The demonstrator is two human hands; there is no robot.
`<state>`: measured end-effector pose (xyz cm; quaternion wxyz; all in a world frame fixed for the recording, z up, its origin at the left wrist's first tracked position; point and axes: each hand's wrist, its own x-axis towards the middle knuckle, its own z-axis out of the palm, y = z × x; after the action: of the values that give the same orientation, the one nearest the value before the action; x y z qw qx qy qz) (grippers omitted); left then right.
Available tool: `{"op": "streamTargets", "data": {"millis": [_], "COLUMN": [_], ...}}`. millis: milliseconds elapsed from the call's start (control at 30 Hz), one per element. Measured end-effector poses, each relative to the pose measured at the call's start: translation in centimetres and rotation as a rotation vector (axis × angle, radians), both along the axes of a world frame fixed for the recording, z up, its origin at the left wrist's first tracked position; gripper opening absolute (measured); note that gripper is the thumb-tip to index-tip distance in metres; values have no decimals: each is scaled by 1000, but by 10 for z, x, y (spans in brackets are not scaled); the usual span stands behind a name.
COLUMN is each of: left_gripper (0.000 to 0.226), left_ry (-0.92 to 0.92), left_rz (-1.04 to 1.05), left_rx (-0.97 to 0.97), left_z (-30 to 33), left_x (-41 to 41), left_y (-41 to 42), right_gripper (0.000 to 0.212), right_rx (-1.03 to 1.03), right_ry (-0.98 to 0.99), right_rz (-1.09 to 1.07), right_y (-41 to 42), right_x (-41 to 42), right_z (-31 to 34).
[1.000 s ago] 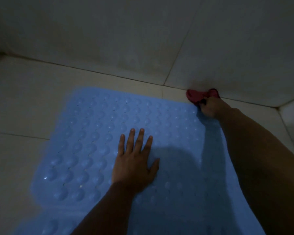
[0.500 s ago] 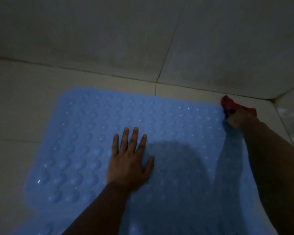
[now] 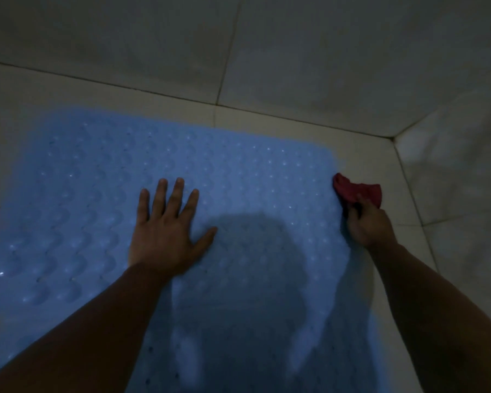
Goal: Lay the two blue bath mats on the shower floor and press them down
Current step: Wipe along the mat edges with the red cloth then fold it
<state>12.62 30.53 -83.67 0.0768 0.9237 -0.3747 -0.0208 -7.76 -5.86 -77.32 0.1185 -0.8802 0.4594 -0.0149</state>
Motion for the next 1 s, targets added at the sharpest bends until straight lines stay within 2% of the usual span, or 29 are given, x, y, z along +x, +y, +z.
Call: {"op": "streamTargets", "data": {"millis": [167,300,400,600,767,833,900,1000], "left_gripper": [108,123,127,130,133,127,107,71], "left_ry": [18,35,58,134,239,240,173,21], "left_rz": [28,30,30,24,50,65,43,-121], "left_rx": [17,55,76,118,329,425,424,208], "left_z": [4,11,13,18,35,50,61,53], "left_x": [1,-4,-6,-5,-4,-10,-27,-80], "left_y": [2,-3,-3,-4,-21,-32,-40,-34], "right_gripper": [66,57,49,49,59,62,62,51], "right_rx": [55,70,72,130,234,248,232,240], "right_ry": [9,9,7,3,150,213,261,326], "right_rz": [-49,-88,-99,-122,-32,44,78,65], "right_y": [28,44,57,90,107,108,106,96], "right_x": [-36,-69,-92,-135,-171,-171,-164,-153], "right_z": [2,0,-2,1,5,7,11,16]}}
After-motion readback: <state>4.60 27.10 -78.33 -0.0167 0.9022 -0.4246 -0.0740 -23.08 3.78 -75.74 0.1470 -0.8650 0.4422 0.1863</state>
